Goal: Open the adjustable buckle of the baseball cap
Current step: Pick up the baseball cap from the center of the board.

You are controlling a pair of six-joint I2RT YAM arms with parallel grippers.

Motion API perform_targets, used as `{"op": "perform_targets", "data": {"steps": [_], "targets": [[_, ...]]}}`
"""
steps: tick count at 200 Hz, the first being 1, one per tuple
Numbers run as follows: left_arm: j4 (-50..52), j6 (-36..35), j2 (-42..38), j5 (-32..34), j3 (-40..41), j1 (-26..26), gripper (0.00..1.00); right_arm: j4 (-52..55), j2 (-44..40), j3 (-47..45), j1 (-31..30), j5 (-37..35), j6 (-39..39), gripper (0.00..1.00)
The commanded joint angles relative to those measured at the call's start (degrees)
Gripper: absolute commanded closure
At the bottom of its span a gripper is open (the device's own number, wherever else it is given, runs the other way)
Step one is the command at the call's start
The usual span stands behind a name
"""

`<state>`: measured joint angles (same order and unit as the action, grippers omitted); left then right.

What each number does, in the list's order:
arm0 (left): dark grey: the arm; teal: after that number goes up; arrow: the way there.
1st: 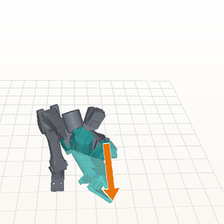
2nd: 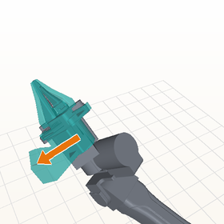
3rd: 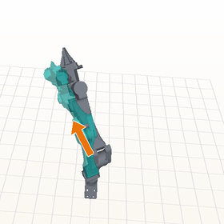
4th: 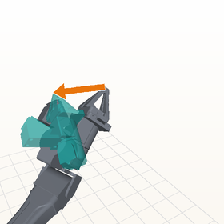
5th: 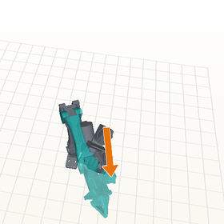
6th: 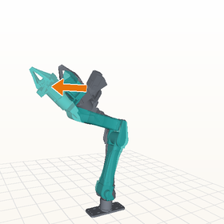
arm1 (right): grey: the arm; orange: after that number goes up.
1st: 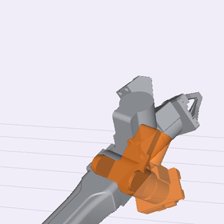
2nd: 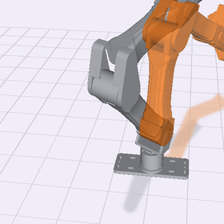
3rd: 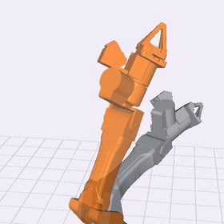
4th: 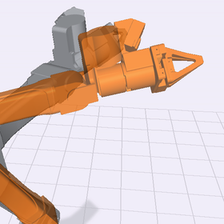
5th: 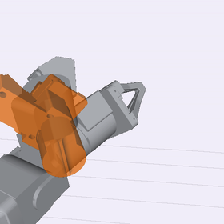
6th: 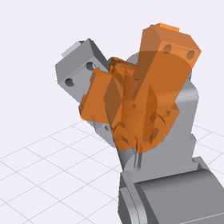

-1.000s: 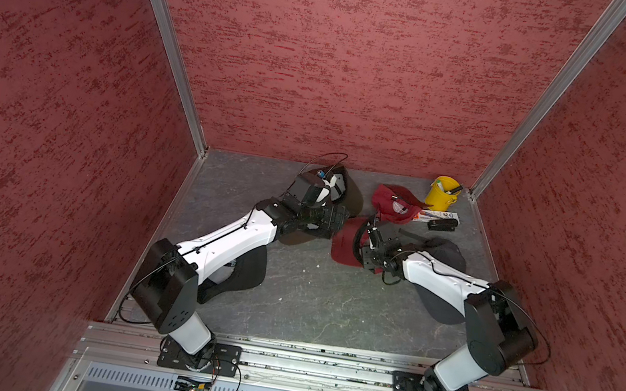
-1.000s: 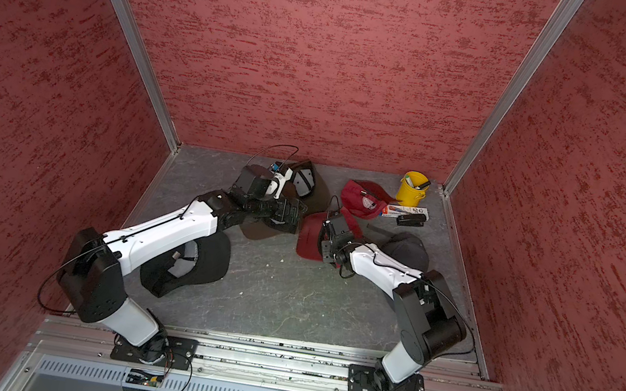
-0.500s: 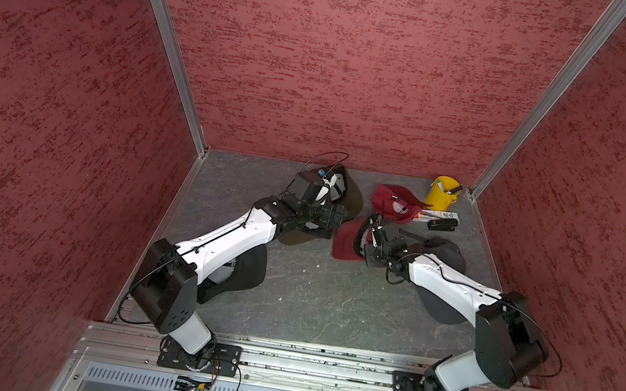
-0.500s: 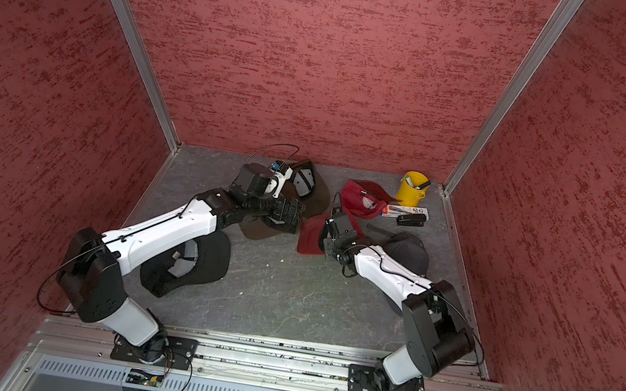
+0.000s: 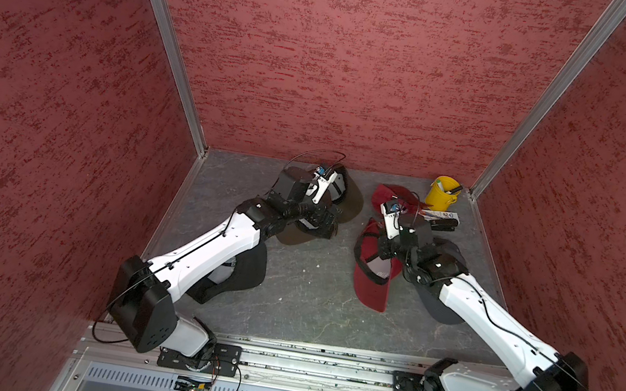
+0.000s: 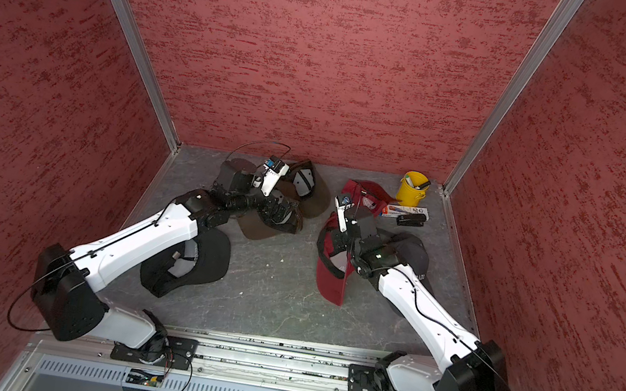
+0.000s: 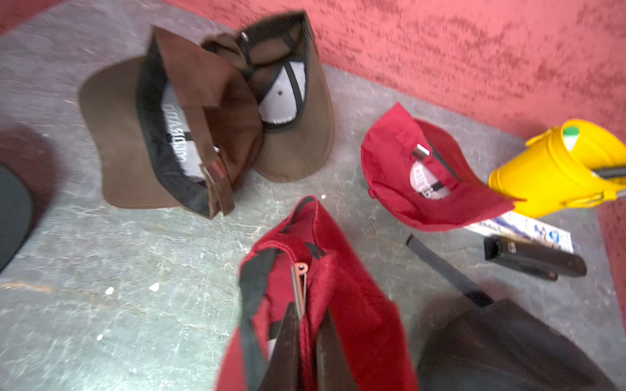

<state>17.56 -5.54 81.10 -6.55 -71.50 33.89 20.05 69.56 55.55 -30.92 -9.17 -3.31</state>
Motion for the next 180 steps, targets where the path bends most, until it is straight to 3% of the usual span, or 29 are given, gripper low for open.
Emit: {"op": "perform_targets", "data": {"steps": [1, 34, 59, 107, 180], "targets": [[-3.18, -7.37, -2.05, -4.04, 2.4, 1.4, 0.04, -3.27, -2.86, 1.35, 0.5, 3.6, -2.82, 1.0], [-5.63, -11.96, -3.41, -6.56, 5.34, 6.12, 0.06, -4.95, -4.87, 1.77, 0.56, 8.84, -3.02, 1.0], [-6.44, -13.79, -1.92, -3.97, 5.02, 9.36, 0.07, -7.65, -7.14, 0.62, 0.53, 12.14, -3.53, 1.0], [-9.45, -15.25, 0.47, 0.04, 3.5, 10.9, 0.12, -7.97, -9.04, 0.18, 0.56, 18.52, -4.42, 1.0], [-14.99, -19.4, 4.39, 9.11, 1.59, 12.07, 0.33, -7.69, -11.03, -0.56, 0.52, 22.25, -4.42, 1.0]]}}
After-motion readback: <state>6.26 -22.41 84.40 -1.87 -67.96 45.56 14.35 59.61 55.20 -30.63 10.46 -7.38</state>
